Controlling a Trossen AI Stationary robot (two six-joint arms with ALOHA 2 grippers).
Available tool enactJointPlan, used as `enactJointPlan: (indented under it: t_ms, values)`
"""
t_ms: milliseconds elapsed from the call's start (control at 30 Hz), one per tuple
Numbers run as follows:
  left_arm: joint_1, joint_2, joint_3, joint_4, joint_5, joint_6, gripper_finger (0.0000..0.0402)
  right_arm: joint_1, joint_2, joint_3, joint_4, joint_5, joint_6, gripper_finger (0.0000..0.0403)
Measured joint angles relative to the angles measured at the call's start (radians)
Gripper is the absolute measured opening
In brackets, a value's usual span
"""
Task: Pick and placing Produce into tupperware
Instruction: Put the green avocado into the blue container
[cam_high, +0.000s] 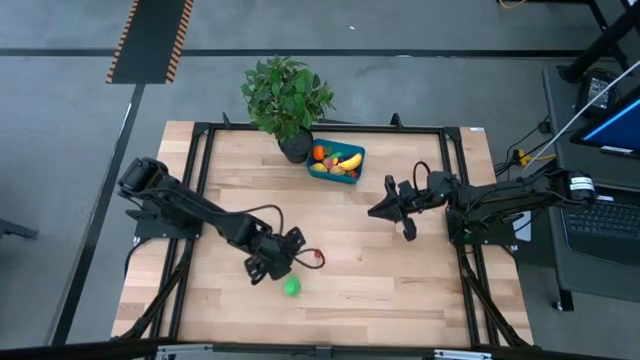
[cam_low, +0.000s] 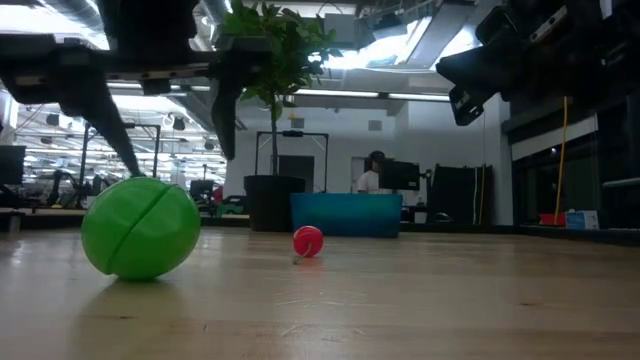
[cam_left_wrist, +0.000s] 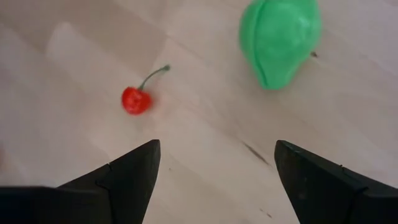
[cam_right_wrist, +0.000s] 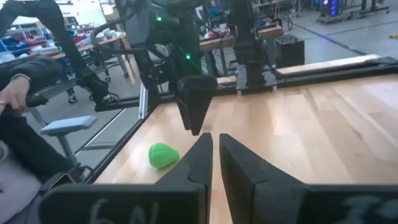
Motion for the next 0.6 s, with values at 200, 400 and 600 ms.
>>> enactJointPlan:
  t_ms: [200,400,600]
  values:
    - [-0.028,0.066,0.047,-0.028,0.000,0.050,0.0308,0.029,0.005,0.000,-0.011,0.003,0.001,0.0033]
    - [-0.060,0.081,0.059,-0.004,0.000,0.084,0.0308,0.048,0.005,0.000,-0.017,0.052,-0.003,0.0033]
    - [-0.099,0.081,0.059,0.045,0.009,0.092,0.0308,0.048,0.005,0.000,-0.018,0.052,-0.003,0.0033]
